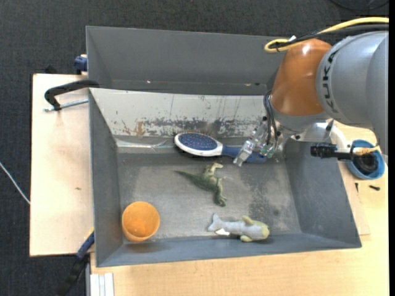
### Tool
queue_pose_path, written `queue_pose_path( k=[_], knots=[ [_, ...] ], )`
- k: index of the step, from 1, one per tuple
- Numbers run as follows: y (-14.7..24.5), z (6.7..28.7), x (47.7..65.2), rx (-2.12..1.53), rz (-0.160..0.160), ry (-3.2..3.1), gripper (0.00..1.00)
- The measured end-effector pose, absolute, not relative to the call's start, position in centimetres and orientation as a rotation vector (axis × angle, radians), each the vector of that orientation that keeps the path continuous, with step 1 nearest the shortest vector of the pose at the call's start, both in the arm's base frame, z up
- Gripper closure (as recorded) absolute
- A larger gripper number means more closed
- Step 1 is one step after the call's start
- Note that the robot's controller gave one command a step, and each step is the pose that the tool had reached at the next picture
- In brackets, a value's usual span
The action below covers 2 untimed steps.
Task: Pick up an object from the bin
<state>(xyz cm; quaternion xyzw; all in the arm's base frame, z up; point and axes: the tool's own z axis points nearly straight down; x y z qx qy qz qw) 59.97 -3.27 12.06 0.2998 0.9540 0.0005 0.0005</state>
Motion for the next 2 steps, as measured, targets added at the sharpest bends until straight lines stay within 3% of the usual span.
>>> queue_pose_path(
  k=[1,2],
  knots=[
    [-3.18,18.83,60.13,0.934,0.004,2.993,1.0],
    [-3.12,18.86,60.14,0.93,0.0,3.0,1.0]
  ],
)
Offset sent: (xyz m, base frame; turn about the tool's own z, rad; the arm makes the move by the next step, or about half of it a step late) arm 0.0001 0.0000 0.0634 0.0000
